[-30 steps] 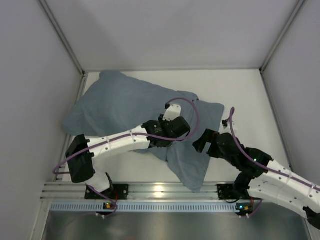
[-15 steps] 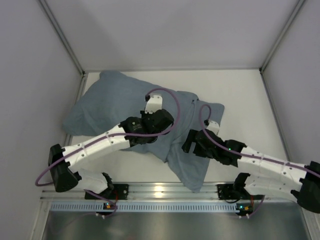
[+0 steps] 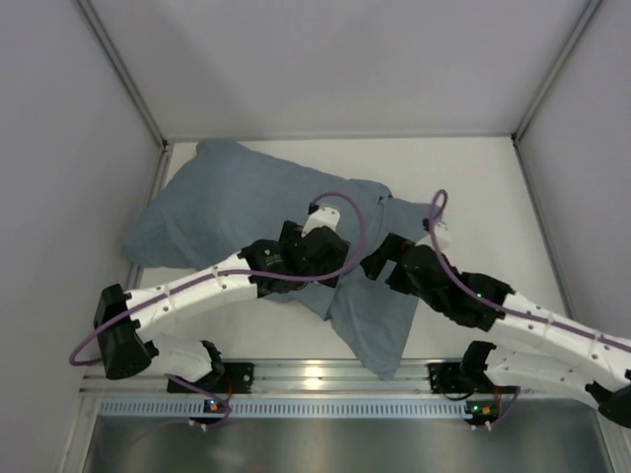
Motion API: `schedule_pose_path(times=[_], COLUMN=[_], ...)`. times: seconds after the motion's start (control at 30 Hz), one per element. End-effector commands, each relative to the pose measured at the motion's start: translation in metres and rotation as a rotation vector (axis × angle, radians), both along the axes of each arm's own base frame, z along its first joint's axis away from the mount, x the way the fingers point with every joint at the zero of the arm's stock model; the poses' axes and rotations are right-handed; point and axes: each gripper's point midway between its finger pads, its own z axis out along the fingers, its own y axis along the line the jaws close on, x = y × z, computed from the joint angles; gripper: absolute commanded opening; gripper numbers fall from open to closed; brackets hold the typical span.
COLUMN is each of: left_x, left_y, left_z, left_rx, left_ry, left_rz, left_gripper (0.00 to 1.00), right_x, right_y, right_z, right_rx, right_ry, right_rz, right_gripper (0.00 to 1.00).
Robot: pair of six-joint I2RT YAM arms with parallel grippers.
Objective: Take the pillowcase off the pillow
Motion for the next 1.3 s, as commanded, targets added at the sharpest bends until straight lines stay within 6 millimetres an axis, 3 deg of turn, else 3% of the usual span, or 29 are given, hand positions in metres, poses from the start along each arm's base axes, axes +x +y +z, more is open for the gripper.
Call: schedule_pose_path(times=[0.0,0.13,0.3,0.43,0.6,0.73,0.87,0.93,1.03,1.07,1.13,1.17,1.27], left_x=[-0.016,-0.026,-0.04,-0.051,-0.047,-0.036,-0.026,-0.023,-0.019,-0.017,-0.013,-0.013,-0.011], left_y=[-0.021,-0.031,-0.04,-0.041,-0.023,-0.002,0.006,0.011,0.015,0.018,0.023,0.028,0.03], left_z=[-0.004,-0.023,-0.049,-0.058,-0.08,-0.082,-0.076,-0.067,-0.053,-0.045,-0.034,-0.022,0.002], left_rx=[-0.075,-0.081,-0.053,-0.048,0.039,0.107,0.181,0.214,0.197,0.184,0.163,0.133,0.08], left_ry=[0.012,-0.007,-0.051,-0.095,-0.166,-0.252,-0.335,-0.365,-0.404,-0.409,-0.419,-0.424,-0.41], left_rz=[-0.091,-0.087,-0.059,-0.03,0.068,0.161,0.226,0.247,0.273,0.278,0.295,0.301,0.275], left_gripper=[0.99,0.99,0.99,0.99,0.99,0.99,0.95,0.86,0.61,0.32,0.07,0.0,0.0], right_x=[-0.001,-0.013,-0.022,-0.025,-0.028,-0.029,-0.031,-0.031,-0.031,-0.031,-0.03,-0.029,-0.023], right_y=[-0.055,-0.092,-0.101,-0.099,-0.099,-0.101,-0.1,-0.1,-0.098,-0.096,-0.092,-0.089,-0.077], right_z=[0.001,0.011,0.011,0.005,0.002,0.001,-0.001,-0.003,-0.005,-0.007,-0.012,-0.016,-0.02], right_rx=[0.001,0.046,0.068,0.052,0.063,0.068,0.068,0.066,0.063,0.059,0.044,0.027,0.014], right_ry=[-0.027,-0.063,-0.075,-0.062,-0.06,-0.067,-0.063,-0.058,-0.048,-0.039,-0.019,-0.007,0.002], right_rz=[-0.144,-0.187,-0.181,-0.152,-0.141,-0.139,-0.13,-0.13,-0.129,-0.125,-0.113,-0.108,-0.081], right_gripper=[0.99,0.99,1.0,0.99,1.0,1.0,0.99,1.0,0.99,1.0,0.99,1.0,0.99])
